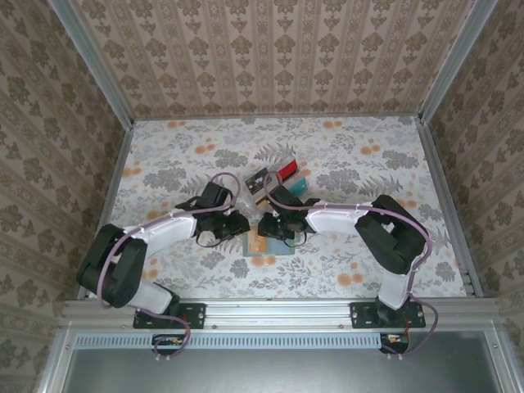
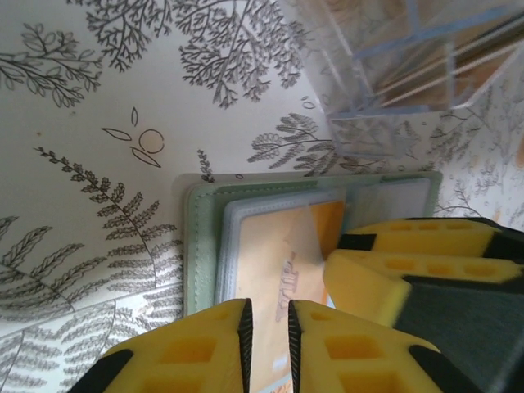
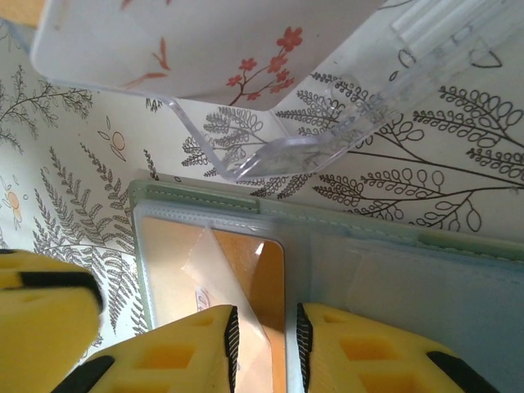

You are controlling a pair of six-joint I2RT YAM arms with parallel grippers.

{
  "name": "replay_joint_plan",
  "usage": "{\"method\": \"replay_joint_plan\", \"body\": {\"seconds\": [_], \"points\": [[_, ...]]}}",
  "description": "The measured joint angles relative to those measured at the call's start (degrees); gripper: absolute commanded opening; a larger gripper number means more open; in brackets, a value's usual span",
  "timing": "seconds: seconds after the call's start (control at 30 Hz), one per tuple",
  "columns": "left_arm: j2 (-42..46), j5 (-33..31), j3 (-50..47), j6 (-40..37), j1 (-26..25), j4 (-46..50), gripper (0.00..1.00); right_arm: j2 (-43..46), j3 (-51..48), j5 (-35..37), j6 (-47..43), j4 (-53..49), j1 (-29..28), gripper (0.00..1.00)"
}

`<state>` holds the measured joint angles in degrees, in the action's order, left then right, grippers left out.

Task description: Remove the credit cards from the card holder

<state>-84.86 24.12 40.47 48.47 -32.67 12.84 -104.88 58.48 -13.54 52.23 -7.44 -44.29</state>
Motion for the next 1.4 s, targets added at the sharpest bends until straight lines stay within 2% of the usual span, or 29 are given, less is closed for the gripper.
{"method": "replay_joint_plan", "body": {"seconds": [0.77, 1.07, 1.27, 1.4], "points": [[-4.59, 0.61, 0.0, -0.68, 0.07, -1.18, 0.1, -0.15, -0.11, -3.72, -1.25, 1.38, 1.51, 0.23], [-4.81, 0.59, 0.04, -2.21, 0.13, -1.16, 0.09, 0.26, -3.45, -6.64, -0.98, 6.8, 2.82, 0.18], [-5.03, 0.59, 0.11, -3.02, 0.17, -1.14, 0.1, 0.76, -4.02, -6.67, -0.98, 7.28, 2.91, 0.13], [-5.09, 0.57, 0.15, -3.13, 0.17, -1.09, 0.15, 1.77, -4.44, -6.58, -1.07, 7.3, 2.95, 0.1]]}}
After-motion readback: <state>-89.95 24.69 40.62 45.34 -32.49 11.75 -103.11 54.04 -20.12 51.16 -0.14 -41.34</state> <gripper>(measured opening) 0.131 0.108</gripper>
